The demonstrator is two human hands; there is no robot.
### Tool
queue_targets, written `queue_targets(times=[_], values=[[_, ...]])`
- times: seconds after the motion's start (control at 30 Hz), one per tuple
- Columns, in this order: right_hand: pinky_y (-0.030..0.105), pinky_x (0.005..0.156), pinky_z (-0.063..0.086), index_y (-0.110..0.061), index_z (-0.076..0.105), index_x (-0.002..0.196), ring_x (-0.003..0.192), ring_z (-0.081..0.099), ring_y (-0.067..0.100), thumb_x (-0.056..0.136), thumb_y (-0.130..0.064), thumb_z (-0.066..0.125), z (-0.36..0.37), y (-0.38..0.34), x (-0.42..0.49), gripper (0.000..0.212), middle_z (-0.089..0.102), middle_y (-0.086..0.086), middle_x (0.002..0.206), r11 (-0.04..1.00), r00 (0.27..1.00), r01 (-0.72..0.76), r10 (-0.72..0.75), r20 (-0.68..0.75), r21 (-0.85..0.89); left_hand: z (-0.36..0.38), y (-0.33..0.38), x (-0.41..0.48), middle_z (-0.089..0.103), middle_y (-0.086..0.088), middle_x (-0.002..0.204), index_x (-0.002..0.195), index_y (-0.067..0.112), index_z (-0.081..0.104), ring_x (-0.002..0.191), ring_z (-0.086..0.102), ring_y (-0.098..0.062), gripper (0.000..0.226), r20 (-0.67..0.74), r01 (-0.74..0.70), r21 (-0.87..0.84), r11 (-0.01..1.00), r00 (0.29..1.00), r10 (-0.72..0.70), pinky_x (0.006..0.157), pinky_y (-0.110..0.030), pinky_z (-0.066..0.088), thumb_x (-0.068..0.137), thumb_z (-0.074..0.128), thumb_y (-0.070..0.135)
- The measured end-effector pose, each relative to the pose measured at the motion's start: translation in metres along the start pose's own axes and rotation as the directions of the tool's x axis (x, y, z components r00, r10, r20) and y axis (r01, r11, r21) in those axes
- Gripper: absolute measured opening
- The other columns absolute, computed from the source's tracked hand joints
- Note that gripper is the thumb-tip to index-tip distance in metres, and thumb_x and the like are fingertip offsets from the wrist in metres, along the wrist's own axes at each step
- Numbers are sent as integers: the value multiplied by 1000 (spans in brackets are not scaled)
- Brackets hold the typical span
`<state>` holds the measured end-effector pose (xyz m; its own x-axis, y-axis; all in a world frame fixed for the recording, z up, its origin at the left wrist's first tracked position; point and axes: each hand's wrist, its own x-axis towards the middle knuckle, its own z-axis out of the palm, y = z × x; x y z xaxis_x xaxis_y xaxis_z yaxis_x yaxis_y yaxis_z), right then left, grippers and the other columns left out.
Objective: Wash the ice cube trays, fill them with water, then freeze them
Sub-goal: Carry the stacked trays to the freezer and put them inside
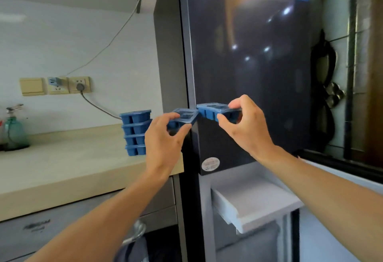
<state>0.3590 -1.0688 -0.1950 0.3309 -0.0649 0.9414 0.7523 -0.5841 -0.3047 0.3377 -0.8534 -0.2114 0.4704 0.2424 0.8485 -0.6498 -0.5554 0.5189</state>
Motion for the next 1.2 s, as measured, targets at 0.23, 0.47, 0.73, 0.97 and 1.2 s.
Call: queue_targets(times=[0.23, 0.47, 0.73, 0.97, 1.2], values=[[42, 72, 56, -17, 55, 97, 86, 62, 16, 80, -23, 81, -57, 52, -57, 31, 61, -3, 98, 985, 992, -119, 124, 34, -122, 61, -5, -54, 65, 10, 114, 115, 28, 69, 99, 62, -3, 33, 205, 86, -84, 993, 976, -67, 80, -6, 48, 85, 80, 32], [27, 67, 48, -18, 53, 94, 81, 57, 11, 79, -24, 83, -93, 113, -115, 34, 58, -4, 94, 920, 954, -251, 288, 83, -302, 126, -22, -106, 66, 11, 103, 110, 25, 69, 97, 62, -6, 33, 424, 171, -57, 984, 896, -131, 86, -24, 54, 81, 83, 33], [28, 65, 55, -28, 50, 92, 80, 59, 9, 83, -39, 81, -87, 182, -155, 35, 58, -12, 91, 769, 813, -421, 555, 176, -480, 197, -53, -139, 60, 10, 101, 96, 31, 63, 84, 59, -3, 25, 585, 242, 121, 963, 766, -266, 68, -9, 42, 81, 84, 31], [17, 53, 28, -31, 45, 80, 70, 50, 0, 84, -44, 78, -60, 255, -149, 36, 54, -15, 80, 667, 702, -473, 680, 211, -576, 271, -86, -128, 62, 1, 97, 82, 27, 56, 71, 57, -3, 27, 666, 245, 274, 930, 649, -368, 56, -13, 39, 82, 82, 29], [27, 54, 30, -26, 42, 82, 67, 46, 8, 87, -37, 77, -31, 334, -135, 38, 51, -5, 82, 671, 590, -450, 719, 368, -589, 339, -108, -117, 52, -13, 116, 105, 15, 56, 85, 58, -25, 30, 665, 239, 444, 864, 558, -496, 75, -31, 47, 88, 74, 31]])
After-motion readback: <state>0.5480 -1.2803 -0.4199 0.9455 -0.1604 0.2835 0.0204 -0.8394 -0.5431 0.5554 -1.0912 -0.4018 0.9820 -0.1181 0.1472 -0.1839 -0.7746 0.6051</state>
